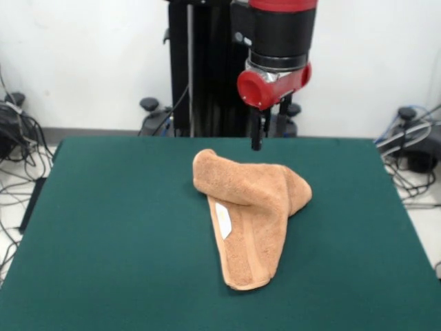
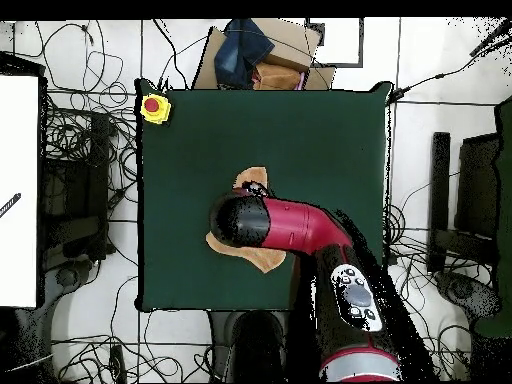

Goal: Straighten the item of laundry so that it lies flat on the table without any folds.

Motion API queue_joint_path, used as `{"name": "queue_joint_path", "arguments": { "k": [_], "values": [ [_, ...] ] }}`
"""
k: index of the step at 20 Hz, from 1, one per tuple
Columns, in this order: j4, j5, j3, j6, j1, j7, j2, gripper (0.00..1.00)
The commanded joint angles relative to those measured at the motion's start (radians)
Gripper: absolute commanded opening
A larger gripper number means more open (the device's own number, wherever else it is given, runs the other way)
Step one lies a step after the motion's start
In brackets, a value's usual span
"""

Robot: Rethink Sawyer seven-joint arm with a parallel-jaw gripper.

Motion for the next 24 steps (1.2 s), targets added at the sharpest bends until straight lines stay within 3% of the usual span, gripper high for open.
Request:
{"name": "queue_joint_path", "arguments": {
  "k": [1,24],
  "values": [
    [-0.103,-0.046,0.089,0.104,-0.004,0.055,-0.008,1.00],
    [-0.375,-0.105,0.099,0.233,-0.039,-0.032,0.160,1.00]
  ]
}}
